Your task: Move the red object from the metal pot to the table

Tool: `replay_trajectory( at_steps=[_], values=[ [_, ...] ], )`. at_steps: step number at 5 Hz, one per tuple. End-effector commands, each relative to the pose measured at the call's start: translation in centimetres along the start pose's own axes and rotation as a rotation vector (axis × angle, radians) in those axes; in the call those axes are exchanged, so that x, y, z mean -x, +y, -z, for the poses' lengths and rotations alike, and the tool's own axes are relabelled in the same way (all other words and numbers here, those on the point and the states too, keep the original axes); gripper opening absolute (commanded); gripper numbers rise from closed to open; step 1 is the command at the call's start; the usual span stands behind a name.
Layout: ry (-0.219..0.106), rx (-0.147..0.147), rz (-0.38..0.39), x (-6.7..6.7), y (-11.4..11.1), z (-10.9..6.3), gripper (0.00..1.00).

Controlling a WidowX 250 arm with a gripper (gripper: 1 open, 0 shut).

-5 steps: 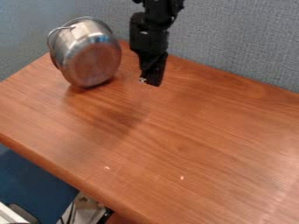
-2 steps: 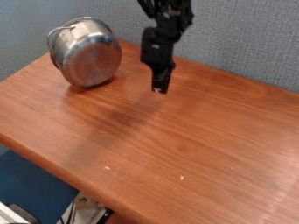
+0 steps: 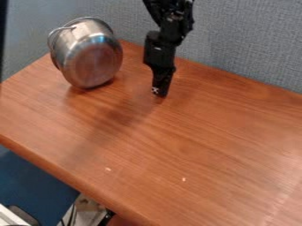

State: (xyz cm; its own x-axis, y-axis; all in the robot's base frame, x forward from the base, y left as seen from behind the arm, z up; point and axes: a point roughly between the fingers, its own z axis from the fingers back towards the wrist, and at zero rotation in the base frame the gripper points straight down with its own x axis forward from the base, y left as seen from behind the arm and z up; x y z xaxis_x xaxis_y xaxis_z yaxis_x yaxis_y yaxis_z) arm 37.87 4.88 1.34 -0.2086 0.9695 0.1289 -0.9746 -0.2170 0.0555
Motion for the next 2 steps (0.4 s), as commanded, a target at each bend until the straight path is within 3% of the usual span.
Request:
replay_trajectory(
  at_steps=[1, 2],
  values=[
    [0.016, 0.071, 0.105, 0.01, -1.06, -1.73, 0.0],
    [0.032, 0.101, 0.201, -0.18, -1.22, -1.8, 0.0]
  ],
)
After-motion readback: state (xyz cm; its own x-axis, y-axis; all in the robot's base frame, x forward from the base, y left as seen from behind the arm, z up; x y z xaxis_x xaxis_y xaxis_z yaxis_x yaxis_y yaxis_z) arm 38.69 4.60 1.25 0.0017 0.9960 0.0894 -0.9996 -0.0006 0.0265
